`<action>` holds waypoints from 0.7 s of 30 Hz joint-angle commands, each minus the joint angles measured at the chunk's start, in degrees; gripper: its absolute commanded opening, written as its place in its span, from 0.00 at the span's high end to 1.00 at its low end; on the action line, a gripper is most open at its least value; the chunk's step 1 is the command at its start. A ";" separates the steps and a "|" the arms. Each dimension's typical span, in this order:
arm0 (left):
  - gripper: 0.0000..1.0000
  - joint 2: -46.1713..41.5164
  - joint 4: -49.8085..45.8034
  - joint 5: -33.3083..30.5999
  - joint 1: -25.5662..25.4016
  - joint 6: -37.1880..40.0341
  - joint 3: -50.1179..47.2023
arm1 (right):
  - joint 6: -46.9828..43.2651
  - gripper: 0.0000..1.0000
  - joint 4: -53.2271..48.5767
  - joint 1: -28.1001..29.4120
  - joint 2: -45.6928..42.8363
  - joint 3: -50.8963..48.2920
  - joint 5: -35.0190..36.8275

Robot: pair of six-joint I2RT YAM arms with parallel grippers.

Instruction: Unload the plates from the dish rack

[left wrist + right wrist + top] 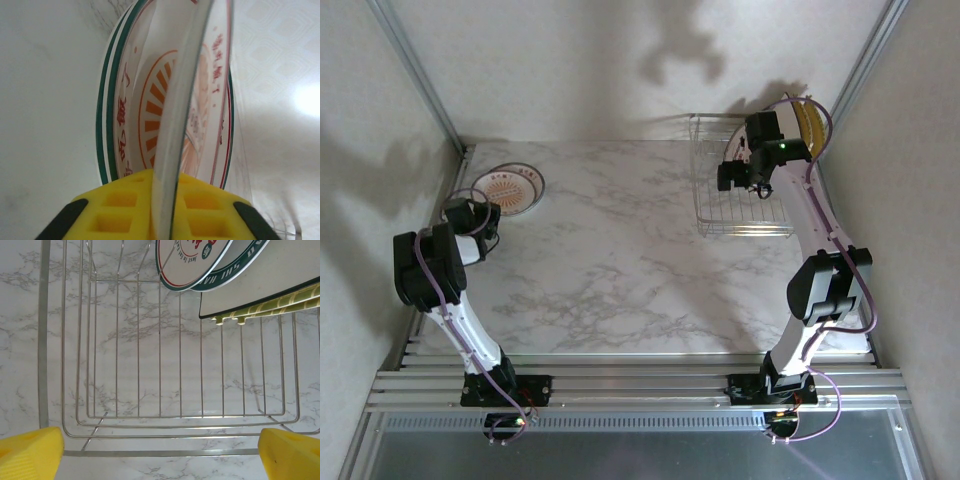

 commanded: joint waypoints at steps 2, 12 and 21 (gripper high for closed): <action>0.76 0.10 0.83 0.26 0.31 1.41 1.77 | -0.78 0.01 0.60 -0.32 -0.56 -0.08 -0.68; 0.53 -2.06 -5.51 -1.08 -0.36 5.93 2.92 | -0.69 0.01 0.73 -0.37 -0.44 0.00 -1.23; 0.47 -6.79 -15.81 -5.49 -1.50 14.33 4.72 | -0.62 0.01 1.15 -0.35 -0.88 -0.25 -1.70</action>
